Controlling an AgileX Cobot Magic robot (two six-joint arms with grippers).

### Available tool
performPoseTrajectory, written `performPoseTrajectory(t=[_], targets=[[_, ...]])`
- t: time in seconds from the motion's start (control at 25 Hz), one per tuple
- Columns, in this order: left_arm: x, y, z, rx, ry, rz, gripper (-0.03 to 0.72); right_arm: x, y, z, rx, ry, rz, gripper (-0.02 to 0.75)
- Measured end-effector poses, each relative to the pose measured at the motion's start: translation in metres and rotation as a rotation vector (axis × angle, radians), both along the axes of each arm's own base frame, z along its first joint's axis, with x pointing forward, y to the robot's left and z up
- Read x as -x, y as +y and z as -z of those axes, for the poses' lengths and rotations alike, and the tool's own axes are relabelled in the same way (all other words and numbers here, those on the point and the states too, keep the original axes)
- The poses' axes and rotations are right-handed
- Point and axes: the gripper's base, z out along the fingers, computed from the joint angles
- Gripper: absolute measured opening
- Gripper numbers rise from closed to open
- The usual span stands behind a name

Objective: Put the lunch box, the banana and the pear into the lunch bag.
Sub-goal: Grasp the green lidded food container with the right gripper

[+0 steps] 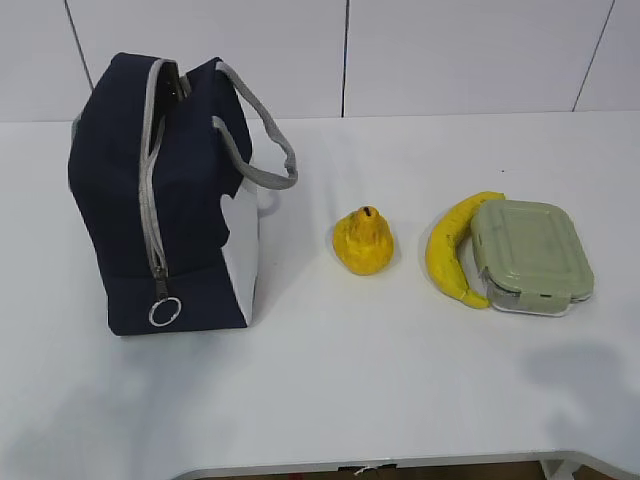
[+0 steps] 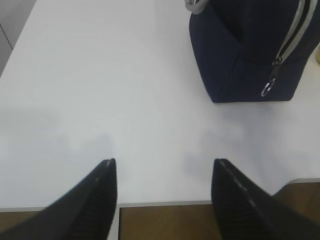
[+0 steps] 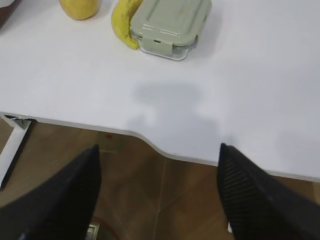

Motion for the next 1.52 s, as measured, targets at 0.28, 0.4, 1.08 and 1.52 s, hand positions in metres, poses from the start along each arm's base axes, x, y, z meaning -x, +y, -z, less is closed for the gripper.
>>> performPoseTrajectory(t=[0.28,0.4,1.08,1.52], targets=[[0.0,0.0,0.0,0.0,0.0,0.0,0.431,-0.039,-0.001,-0.024,-0.017,0.047,0.014,0.587],[0.0,0.0,0.0,0.0,0.0,0.0,0.431,-0.055,0.0,-0.034,-0.037,0.112,0.016,0.587],[0.0,0.0,0.0,0.0,0.0,0.0,0.431,-0.151,0.018,-0.041,-0.213,0.363,-0.149,0.587],[0.0,0.0,0.0,0.0,0.0,0.0,0.431,-0.188,0.008,-0.029,-0.336,0.346,-0.147,0.587]])
